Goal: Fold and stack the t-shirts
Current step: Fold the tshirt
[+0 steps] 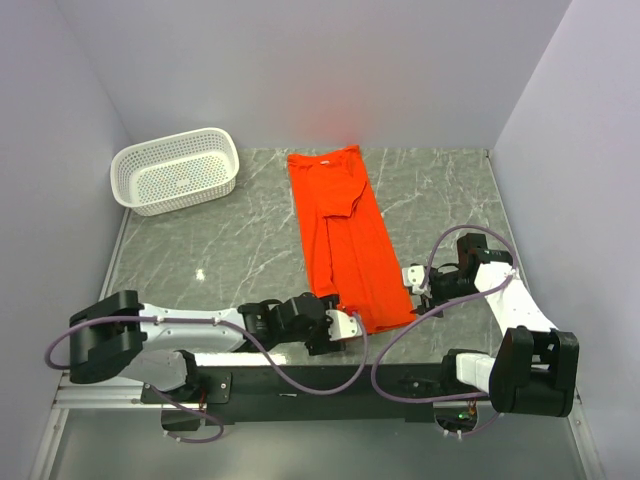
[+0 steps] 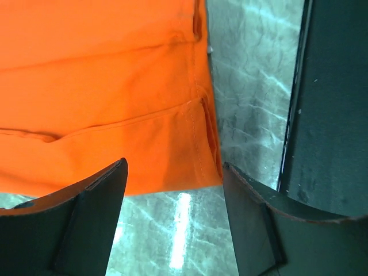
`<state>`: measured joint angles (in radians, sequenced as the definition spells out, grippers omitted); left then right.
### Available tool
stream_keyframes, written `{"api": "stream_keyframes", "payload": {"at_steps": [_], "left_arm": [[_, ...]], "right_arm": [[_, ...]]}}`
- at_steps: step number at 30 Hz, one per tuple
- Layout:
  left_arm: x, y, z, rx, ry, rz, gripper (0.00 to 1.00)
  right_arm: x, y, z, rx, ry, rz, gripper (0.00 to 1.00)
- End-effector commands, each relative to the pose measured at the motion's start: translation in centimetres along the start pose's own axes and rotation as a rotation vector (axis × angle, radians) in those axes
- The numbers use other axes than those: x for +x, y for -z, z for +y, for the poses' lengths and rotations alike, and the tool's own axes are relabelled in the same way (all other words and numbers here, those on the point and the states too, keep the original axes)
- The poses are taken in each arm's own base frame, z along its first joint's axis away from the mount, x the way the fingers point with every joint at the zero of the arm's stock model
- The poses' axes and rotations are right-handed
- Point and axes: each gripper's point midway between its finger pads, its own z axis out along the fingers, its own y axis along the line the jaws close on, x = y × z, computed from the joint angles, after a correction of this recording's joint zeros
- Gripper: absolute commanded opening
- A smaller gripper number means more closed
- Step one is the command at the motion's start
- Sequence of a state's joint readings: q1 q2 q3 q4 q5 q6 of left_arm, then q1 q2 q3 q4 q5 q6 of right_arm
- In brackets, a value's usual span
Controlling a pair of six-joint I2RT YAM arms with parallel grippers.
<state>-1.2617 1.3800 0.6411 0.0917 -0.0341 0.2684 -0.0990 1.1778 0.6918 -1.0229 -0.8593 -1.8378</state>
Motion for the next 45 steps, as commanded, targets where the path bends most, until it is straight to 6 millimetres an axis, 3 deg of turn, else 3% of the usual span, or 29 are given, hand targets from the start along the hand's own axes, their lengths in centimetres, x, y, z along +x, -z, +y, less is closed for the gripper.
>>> {"api": "stream_keyframes", "payload": {"at_steps": [1,8,15,18,19,22,28,36,45], "left_arm": [[-0.8,1.0,-0.2,0.014,-0.014,-0.043,0.73],[-0.8,-1.7,-1.3,0.053,-0.037,-0.038,0.71],[1.6,-4.0,-1.8,0.074,-0.089,0.051,0.67],[3.0,-4.5,-1.6,0.054,-0.095,0.098,0.55],[3.4,-4.5,-1.6,0.052,-0.095,0.115,0.38],[3.7,-4.3,-1.5,0.041,-0.091,0.117,0.19],[3.5,-3.0,-1.7,0.037,-0.085,0.073,0.02],[3.2,-3.0,-2.0,0.043,-0.065,0.045,0.01],[2.6,-3.0,-2.0,0.045,-0.055,0.024,0.01]], "right_arm": [[-1.0,0.3,-0.6,0.013,0.001,-0.037,0.72],[-1.3,0.4,-0.8,0.015,-0.008,-0.045,0.72],[-1.1,0.6,-0.8,0.016,-0.01,-0.031,0.72],[-0.6,0.4,-0.4,0.005,-0.003,-0.016,0.71],[-0.2,0.3,-0.2,-0.004,0.013,0.007,0.71],[0.7,-0.1,0.6,-0.045,0.066,0.055,0.71],[1.5,-2.2,1.4,-0.142,0.196,0.14,0.7],[2.1,-4.9,2.0,-0.192,0.306,0.231,0.67],[2.5,-5.1,4.0,-0.233,0.348,0.287,0.63]]}}
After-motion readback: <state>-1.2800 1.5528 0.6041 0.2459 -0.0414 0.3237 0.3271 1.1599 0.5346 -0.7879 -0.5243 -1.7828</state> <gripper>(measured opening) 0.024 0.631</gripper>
